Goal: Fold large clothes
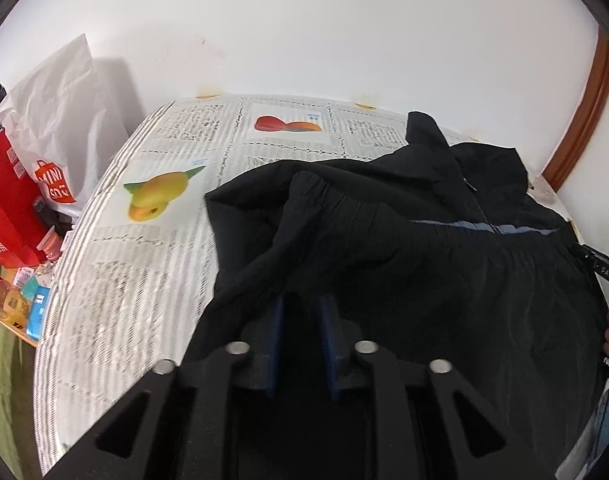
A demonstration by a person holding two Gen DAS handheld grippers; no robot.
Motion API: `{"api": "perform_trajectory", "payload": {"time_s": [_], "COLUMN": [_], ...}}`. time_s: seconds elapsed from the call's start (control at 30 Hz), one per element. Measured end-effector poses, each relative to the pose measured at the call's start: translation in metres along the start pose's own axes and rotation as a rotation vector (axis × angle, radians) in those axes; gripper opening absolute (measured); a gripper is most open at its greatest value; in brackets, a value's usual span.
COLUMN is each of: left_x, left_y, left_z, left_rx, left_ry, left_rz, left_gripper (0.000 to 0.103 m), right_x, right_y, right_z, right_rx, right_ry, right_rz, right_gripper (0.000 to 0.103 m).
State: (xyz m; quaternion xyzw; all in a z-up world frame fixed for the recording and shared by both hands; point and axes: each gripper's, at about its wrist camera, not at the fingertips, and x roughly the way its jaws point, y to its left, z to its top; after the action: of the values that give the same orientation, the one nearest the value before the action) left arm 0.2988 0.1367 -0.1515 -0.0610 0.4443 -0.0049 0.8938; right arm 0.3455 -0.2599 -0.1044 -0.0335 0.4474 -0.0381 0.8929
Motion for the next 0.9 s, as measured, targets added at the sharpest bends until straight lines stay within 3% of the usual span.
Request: {"api": "perform_trajectory", "payload": {"time_s": [0.03,0.2,0.3,0.47,0.57,0.63,0.73,0.9], "left_x": [-0.004,-0.023,-0.035,-0.047,-0.042,-0.039,-0.037,-0.026], "left_y": [0.002,0.016,0.027,0.05,0.059,0.059,0.053,0.043], "left_z": [-0.003,-0.018,-0.028,-0.049,-0.063,-0.069,-0.073,-0.065], "left_rx": [0.001,-0.024,-0.041,-0.053,-0.079,-0.082,-0.074,-0.065], "left_ry": [-0.004,-0.004,-0.004,0.021,0.054,0.058,0.039,0.04], "left_rz": [0.004,-0.002,0.009,0.045,-0.007,-0.032,-0.063,-0.074], "left_gripper": [0.033,0.033,0.033,0.033,0.033,0.033,0.02,0.019], "right_x": [-0.011,-0.049,-0.055,-0.042,-0.024,-0.025,-0.021,-0.011], "right_y": [0.006,0.052,0.078,0.079,0.065,0.062,0.057,0.031], "right_z": [-0.003,-0.028,-0.044,-0.061,-0.066,-0.069,-0.069,-0.062], "right_rx": [-0.001,-0.025,-0.063,-0.062,-0.023,-0.047,-0.074,-0.034], "right_ry": [-0.007,-0.034,-0.045,-0.018,0.062,0.027,-0.001,0.021], "right_rz": [0.034,0.136,0.154,0.013,0.007,-0.012,-0.038,-0.038], "right_gripper": [0.04,0.041,0.042,0.042,0.042,0.046,0.05,0.054]}}
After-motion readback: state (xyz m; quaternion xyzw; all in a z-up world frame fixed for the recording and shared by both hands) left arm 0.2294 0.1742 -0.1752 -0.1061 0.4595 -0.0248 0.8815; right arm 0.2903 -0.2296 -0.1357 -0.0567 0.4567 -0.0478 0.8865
